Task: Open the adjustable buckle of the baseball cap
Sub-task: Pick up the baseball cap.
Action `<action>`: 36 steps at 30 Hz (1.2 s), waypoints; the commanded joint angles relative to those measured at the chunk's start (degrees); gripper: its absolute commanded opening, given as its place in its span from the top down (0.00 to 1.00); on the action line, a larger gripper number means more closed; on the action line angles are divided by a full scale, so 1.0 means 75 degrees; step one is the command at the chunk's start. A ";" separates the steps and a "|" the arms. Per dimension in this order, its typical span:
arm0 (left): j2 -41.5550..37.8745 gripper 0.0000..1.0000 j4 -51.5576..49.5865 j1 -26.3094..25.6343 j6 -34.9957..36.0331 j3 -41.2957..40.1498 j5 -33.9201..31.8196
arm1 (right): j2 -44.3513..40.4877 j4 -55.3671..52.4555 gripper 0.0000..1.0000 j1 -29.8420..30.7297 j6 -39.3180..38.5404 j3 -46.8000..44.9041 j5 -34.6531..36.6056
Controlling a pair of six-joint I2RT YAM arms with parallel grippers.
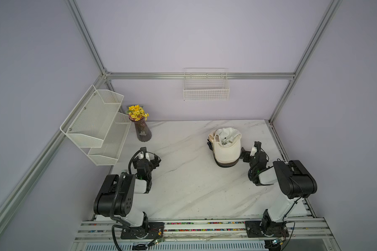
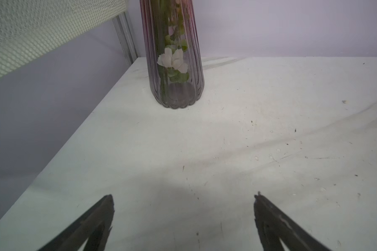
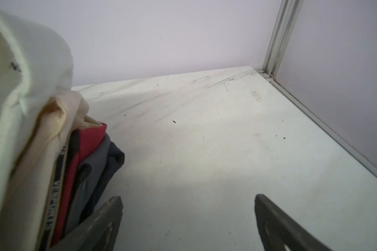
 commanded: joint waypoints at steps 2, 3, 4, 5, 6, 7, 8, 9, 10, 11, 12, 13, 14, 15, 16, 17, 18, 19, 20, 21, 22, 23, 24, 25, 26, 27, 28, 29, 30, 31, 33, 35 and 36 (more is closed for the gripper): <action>0.0022 0.00 0.0393 -0.0050 0.0061 0.0262 -0.0068 | 0.0057 0.0296 0.03 0.0068 -0.0110 0.0083 -0.0153; 0.0032 0.00 0.0395 -0.0050 0.0061 0.0271 -0.0073 | 0.0044 0.0299 0.03 0.0071 -0.0112 0.0076 -0.0153; 0.0030 0.00 0.0396 -0.0049 0.0061 0.0275 -0.0071 | 0.0054 0.0300 0.03 0.0064 -0.0108 0.0083 -0.0153; 0.0030 0.00 0.0395 -0.0048 0.0067 0.0275 -0.0073 | 0.0048 0.0302 0.03 0.0068 -0.0115 0.0075 -0.0153; 0.0033 0.00 0.0396 -0.0051 0.0061 0.0269 -0.0072 | 0.0045 0.0304 0.03 0.0071 -0.0109 0.0079 -0.0148; 0.0030 0.00 0.0395 -0.0049 0.0066 0.0268 -0.0074 | 0.0054 0.0295 0.03 0.0070 -0.0115 0.0076 -0.0153; 0.0027 0.00 0.0394 -0.0051 0.0061 0.0265 -0.0074 | 0.0049 0.0297 0.03 0.0071 -0.0114 0.0081 -0.0153; 0.0034 0.00 0.0393 -0.0049 0.0061 0.0271 -0.0074 | 0.0045 0.0297 0.03 0.0064 -0.0117 0.0075 -0.0153; 0.0022 0.00 0.0387 -0.0051 0.0061 0.0272 -0.0071 | 0.0045 0.0300 0.03 0.0070 -0.0110 0.0074 -0.0153; 0.0016 0.00 0.0395 -0.0049 0.0061 0.0271 -0.0073 | 0.0043 0.0297 0.03 0.0070 -0.0116 0.0081 -0.0153; 0.0028 0.00 0.0395 -0.0051 0.0061 0.0267 -0.0074 | 0.0041 0.0298 0.03 0.0070 -0.0115 0.0072 -0.0152; 0.0011 0.00 0.0399 -0.0044 0.0068 0.0271 -0.0074 | 0.0047 0.0303 0.03 0.0071 -0.0118 0.0084 -0.0153; 0.0026 0.00 0.0395 -0.0051 0.0062 0.0262 -0.0074 | 0.0047 0.0299 0.03 0.0069 -0.0111 0.0079 -0.0153; 0.0013 0.00 0.0395 -0.0048 0.0063 0.0266 -0.0068 | 0.0040 0.0301 0.03 0.0070 -0.0117 0.0073 -0.0148; 0.0022 0.00 0.0401 -0.0045 0.0061 0.0265 -0.0073 | 0.0041 0.0295 0.03 0.0071 -0.0110 0.0076 -0.0153; 0.0012 0.00 0.0395 -0.0050 0.0061 0.0271 -0.0074 | 0.0039 0.0302 0.03 0.0071 -0.0119 0.0079 -0.0153; 0.0015 0.00 0.0395 -0.0051 0.0061 0.0265 -0.0072 | 0.0044 0.0294 0.03 0.0070 -0.0120 0.0074 -0.0153; 0.0018 0.00 0.0395 -0.0051 0.0066 0.0272 -0.0074 | 0.0053 0.0302 0.03 0.0070 -0.0117 0.0081 -0.0153; 0.0009 0.00 0.0395 -0.0051 0.0061 0.0262 -0.0074 | 0.0039 0.0304 0.03 0.0070 -0.0111 0.0074 -0.0153; 0.0030 0.00 0.0398 -0.0050 0.0056 0.0267 -0.0071 | 0.0050 0.0303 0.03 0.0070 -0.0108 0.0078 -0.0153; 0.0028 0.00 0.0395 -0.0043 0.0061 0.0272 -0.0074 | 0.0056 0.0304 0.03 0.0070 -0.0112 0.0073 -0.0153; 0.0033 0.00 0.0392 -0.0051 0.0064 0.0271 -0.0074 | 0.0059 0.0298 0.03 0.0064 -0.0113 0.0075 -0.0153; 0.0031 0.00 0.0395 -0.0044 0.0061 0.0273 -0.0069 | 0.0055 0.0302 0.03 0.0070 -0.0112 0.0080 -0.0153; 0.0035 0.00 0.0395 -0.0050 0.0056 0.0277 -0.0070 | 0.0056 0.0297 0.03 0.0070 -0.0115 0.0076 -0.0153; 0.0039 0.00 0.0395 -0.0051 0.0061 0.0269 -0.0074 | 0.0053 0.0304 0.03 0.0070 -0.0116 0.0073 -0.0153; -0.0003 0.00 0.0416 -0.0048 0.0092 0.0244 -0.0027 | 0.0059 0.0303 0.03 0.0070 -0.0112 0.0082 -0.0153; -0.0077 0.00 0.0426 -0.0054 0.0231 0.0255 0.0174 | 0.0056 0.0288 0.03 0.0070 -0.0117 0.0077 -0.0153; -0.0258 0.00 0.0278 -0.0126 0.0357 0.0342 0.0127 | 0.0050 0.0294 0.03 0.0070 -0.0110 0.0076 -0.0153; -0.0565 0.00 -0.0381 -0.0249 0.0389 0.0572 -0.0199 | 0.0061 0.0294 0.03 0.0070 -0.0112 0.0088 -0.0153; -0.0951 0.00 -0.1125 -0.0310 0.0431 0.0814 -0.0276 | 0.0064 0.0298 0.03 0.0070 -0.0092 0.0095 -0.0063; -0.1690 0.00 -0.2095 -0.0438 0.0533 0.1139 -0.0144 | -0.0194 0.0564 0.03 0.0385 0.0015 -0.0052 0.1560; -0.2271 0.00 -0.2632 -0.0568 0.0023 0.1257 0.0068 | -0.0945 -0.0297 0.03 0.0956 -0.0134 0.0141 0.3415; -0.2502 0.00 -0.2728 -0.0692 -0.0176 0.1269 0.0124 | -0.1461 -0.1342 0.03 0.0969 -0.0106 0.0437 0.3019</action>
